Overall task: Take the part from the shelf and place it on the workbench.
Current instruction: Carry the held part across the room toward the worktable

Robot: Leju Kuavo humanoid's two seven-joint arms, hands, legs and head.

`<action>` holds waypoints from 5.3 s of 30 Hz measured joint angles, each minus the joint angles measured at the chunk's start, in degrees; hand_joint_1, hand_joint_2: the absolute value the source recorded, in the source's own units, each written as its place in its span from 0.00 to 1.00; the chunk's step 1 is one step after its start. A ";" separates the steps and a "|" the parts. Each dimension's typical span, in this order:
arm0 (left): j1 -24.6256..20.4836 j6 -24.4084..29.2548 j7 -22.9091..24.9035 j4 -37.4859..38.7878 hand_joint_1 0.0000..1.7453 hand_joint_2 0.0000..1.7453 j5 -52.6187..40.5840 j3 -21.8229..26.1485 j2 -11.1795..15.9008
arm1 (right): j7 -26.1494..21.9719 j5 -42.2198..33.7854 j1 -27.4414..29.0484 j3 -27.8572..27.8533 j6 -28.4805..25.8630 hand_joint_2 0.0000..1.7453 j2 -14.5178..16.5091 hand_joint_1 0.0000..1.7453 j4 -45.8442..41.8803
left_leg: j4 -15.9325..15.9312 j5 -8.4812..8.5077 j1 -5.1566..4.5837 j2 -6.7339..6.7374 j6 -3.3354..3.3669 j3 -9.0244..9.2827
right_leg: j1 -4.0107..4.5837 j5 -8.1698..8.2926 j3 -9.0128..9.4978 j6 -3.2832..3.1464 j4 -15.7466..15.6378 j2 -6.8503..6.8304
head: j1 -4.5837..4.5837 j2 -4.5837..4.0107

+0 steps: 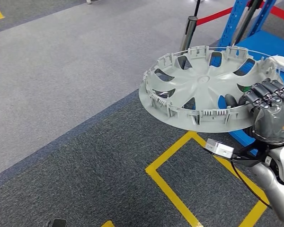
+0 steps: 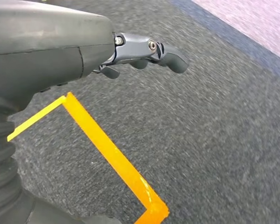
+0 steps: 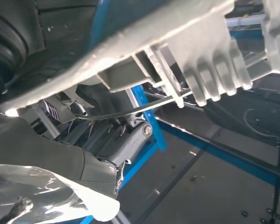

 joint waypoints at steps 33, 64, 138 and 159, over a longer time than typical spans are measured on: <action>1.26 1.94 2.43 0.00 0.00 1.00 0.37 -0.56 2.18 | 0.20 0.88 2.82 -1.04 -0.55 1.00 -0.84 1.00 -1.05 | 0.99 -0.69 -0.32 -1.23 -0.14 -0.69 | -0.31 1.21 1.46 -0.35 -4.33 2.41 | 0.01 0.01; 1.67 -3.68 26.17 0.00 0.00 1.00 0.48 1.97 3.36 | 0.34 3.13 -0.89 0.90 1.42 1.00 -0.04 1.00 0.17 | 1.19 -0.07 0.10 -0.88 -0.92 -1.51 | -0.28 1.02 1.56 -0.46 -4.27 1.40 | 0.33 0.01; 2.61 -9.28 30.96 -0.51 0.00 1.00 -8.58 -1.52 1.91 | 2.99 5.12 -6.09 7.14 2.09 1.00 3.10 1.00 3.98 | 5.08 -1.02 0.44 6.37 -2.21 -2.84 | 0.36 0.96 3.09 -1.98 -5.39 -5.88 | -0.27 0.00; 2.39 -7.00 27.47 -0.52 0.00 1.00 -8.75 -1.51 1.99 | 2.79 4.55 -3.38 5.01 0.50 1.00 2.99 1.00 3.48 | 1.34 -1.41 0.30 -0.53 -1.41 -0.82 | 0.08 2.40 1.56 -1.50 -5.58 -0.19 | 0.29 0.00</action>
